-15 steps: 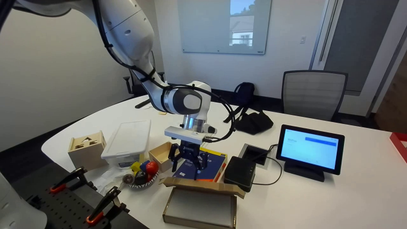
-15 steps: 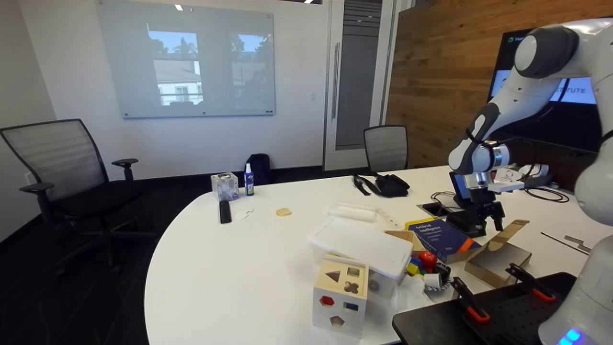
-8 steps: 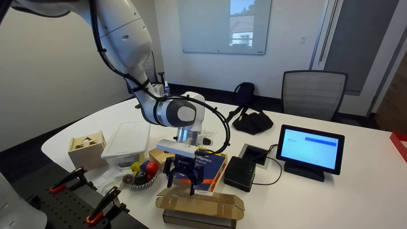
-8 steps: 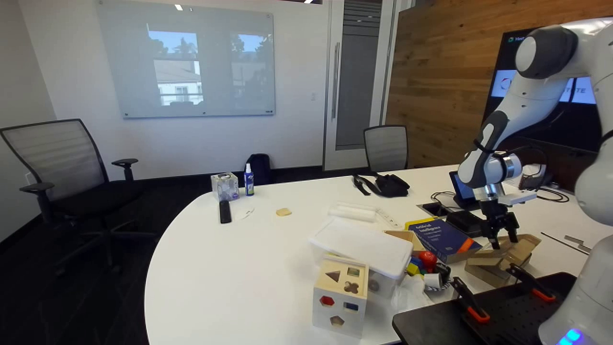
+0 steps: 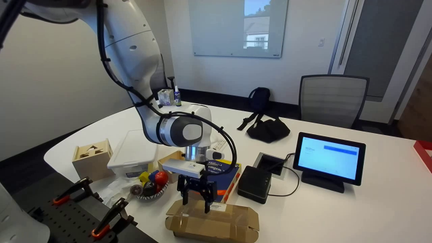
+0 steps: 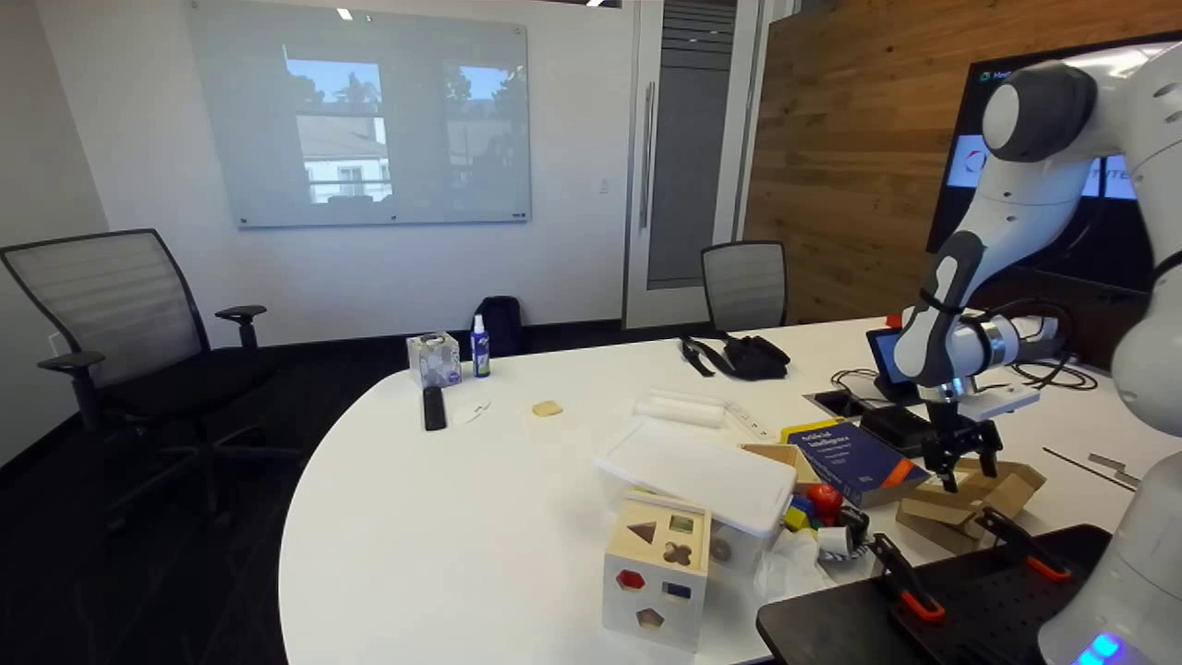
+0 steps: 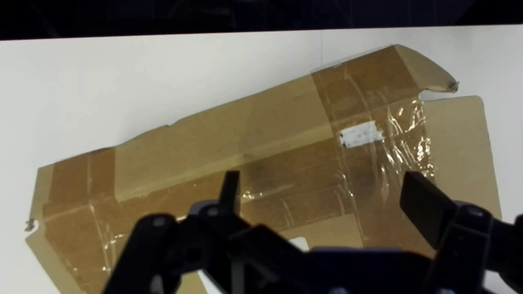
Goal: Close the cardboard box
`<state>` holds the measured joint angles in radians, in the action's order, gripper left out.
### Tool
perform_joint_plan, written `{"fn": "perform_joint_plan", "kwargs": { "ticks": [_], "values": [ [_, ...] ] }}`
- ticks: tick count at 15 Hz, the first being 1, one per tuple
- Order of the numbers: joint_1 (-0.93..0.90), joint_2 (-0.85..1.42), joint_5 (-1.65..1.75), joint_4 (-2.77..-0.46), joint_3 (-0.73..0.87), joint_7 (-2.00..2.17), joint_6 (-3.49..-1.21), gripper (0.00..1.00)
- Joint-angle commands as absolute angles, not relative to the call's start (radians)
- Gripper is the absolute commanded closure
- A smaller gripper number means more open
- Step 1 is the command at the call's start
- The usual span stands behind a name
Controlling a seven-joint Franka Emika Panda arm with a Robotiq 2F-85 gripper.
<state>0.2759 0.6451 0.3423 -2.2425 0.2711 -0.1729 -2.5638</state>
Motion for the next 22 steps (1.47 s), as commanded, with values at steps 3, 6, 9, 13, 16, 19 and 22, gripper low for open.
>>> {"fn": "perform_joint_plan", "kwargs": {
  "ticks": [3, 6, 9, 13, 16, 19, 22],
  "values": [
    [0.222, 0.744, 0.334, -2.217, 0.301, -0.078, -2.647, 0.00],
    [0.228, 0.804, 0.302, -2.160, 0.284, -0.079, -2.651, 0.00],
    [0.243, 0.860, 0.279, -2.092, 0.275, -0.090, -2.641, 0.00],
    [0.254, 0.945, 0.247, -2.009, 0.267, -0.096, -2.612, 0.00],
    [0.256, 0.979, 0.241, -1.987, 0.260, -0.093, -2.581, 0.00],
    [0.253, 0.986, 0.247, -1.984, 0.256, -0.095, -2.555, 0.00],
    [0.263, 0.946, 0.235, -1.996, 0.246, -0.105, -2.534, 0.00]
  ]
}}
